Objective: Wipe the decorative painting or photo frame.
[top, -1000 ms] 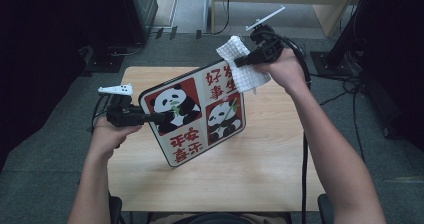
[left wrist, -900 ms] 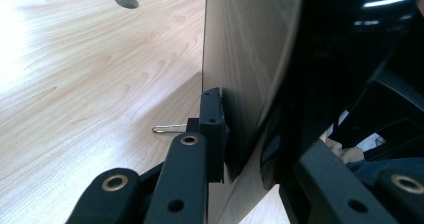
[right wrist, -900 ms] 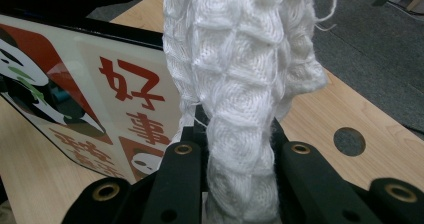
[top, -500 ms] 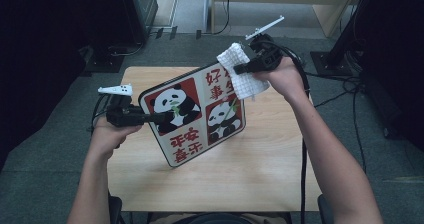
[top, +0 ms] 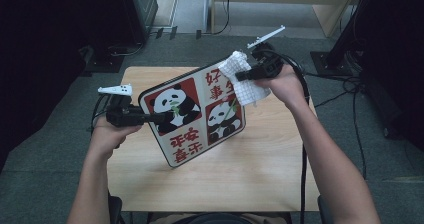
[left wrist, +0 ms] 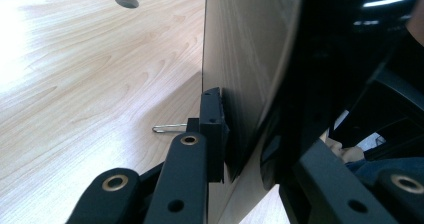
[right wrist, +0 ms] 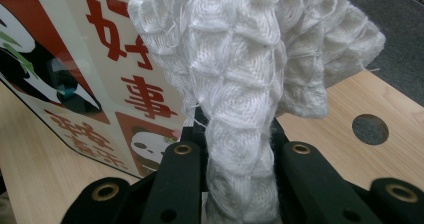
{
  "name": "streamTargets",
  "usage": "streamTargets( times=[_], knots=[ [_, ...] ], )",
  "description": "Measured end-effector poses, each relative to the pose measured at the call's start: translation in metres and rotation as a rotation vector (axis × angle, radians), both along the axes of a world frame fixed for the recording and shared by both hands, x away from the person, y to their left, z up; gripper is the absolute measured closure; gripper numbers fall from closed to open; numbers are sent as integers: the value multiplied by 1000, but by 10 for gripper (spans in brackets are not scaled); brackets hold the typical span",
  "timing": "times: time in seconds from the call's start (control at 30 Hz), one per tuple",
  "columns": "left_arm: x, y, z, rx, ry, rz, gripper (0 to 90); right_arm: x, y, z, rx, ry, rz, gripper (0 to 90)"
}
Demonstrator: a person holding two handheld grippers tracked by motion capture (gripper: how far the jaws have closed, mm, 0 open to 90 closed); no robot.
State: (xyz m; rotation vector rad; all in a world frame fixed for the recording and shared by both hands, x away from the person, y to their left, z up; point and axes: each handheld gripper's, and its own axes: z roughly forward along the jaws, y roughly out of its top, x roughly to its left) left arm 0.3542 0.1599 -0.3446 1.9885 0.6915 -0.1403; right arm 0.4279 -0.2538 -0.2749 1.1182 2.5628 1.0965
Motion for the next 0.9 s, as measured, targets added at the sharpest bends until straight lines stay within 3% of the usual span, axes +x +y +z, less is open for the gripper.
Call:
streamTargets(
  times=[0.63,0.9],
  knots=[
    [0,0,1,-1,22,15,780,-9,-7,-20,9,7,0,777],
    [-2,-1,1,11,-8,25,786,-14,-9,-25,17,10,2,777]
  ],
)
